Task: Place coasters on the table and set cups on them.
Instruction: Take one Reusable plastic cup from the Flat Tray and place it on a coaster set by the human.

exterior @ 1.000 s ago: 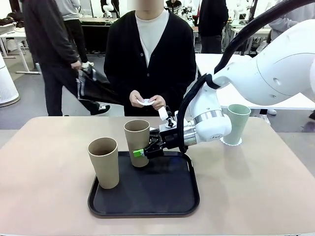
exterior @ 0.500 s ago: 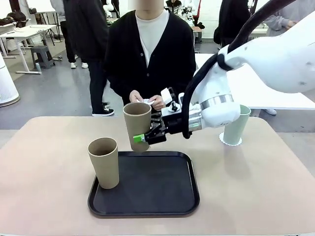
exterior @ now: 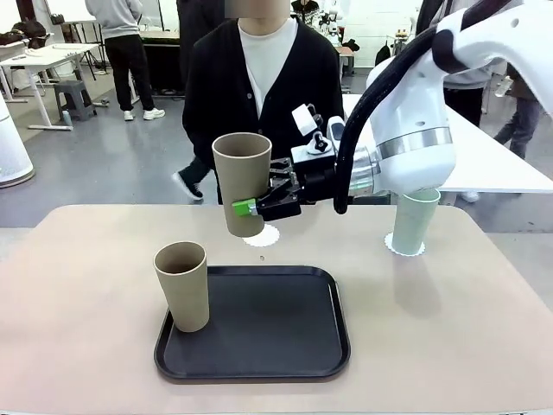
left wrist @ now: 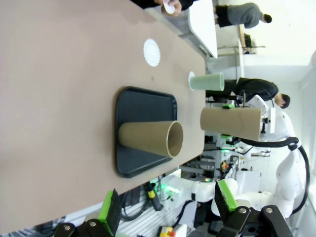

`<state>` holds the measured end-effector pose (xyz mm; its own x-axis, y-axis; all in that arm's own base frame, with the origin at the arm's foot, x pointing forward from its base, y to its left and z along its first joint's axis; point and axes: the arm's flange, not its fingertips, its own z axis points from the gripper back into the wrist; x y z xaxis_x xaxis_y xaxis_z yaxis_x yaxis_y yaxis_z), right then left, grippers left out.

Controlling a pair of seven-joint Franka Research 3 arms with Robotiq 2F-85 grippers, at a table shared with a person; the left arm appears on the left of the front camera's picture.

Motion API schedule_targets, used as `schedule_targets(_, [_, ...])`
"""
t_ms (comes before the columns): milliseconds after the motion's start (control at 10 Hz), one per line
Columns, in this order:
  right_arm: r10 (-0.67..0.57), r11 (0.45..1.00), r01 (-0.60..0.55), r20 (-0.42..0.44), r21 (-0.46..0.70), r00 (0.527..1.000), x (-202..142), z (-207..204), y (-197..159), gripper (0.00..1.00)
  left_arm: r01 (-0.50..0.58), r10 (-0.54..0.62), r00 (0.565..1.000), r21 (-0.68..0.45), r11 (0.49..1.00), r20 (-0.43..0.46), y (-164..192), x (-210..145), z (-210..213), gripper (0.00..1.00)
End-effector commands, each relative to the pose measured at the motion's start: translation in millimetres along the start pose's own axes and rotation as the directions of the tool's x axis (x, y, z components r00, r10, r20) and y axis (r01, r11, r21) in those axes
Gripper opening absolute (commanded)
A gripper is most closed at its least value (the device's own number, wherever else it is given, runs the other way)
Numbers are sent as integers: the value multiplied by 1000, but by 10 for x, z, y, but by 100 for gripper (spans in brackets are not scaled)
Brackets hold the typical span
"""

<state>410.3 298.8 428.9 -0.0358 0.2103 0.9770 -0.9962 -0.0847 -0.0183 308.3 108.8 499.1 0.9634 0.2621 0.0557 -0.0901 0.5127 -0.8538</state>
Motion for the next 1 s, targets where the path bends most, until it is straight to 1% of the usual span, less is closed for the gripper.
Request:
schedule_targets(0, [-63,998,62,-51,-28,997,7,24,94,0,7,-7,1000,-14,1000,4,-1,-6,7,100])
schedule_targets(100, [0,1000,0,0,0,1000,0,0,0,0,7,-7,1000,-14,1000,4,-1,-6,7,100])
schedule_targets(500, [0,1000,0,0,0,1000,0,0,0,0,7,-7,1000,-14,1000,4,-1,-6,7,100])
schedule_targets(600, [-17,1000,17,-12,-10,1000,-3,28,32,83,7,-7,1000,-14,1000,4,-1,-6,7,100])
schedule_targets(700, [-12,999,11,-9,-53,1000,-58,80,-179,83,7,-7,1000,-14,1000,4,-1,-6,7,100])
schedule_targets(800, [-50,996,51,21,-75,999,-123,121,-452,83,7,-7,1000,-14,1000,4,-1,-6,7,100])
schedule_targets(900, [-54,996,55,15,-75,998,-174,114,-671,83,7,-7,1000,-14,1000,4,-1,-6,7,100])
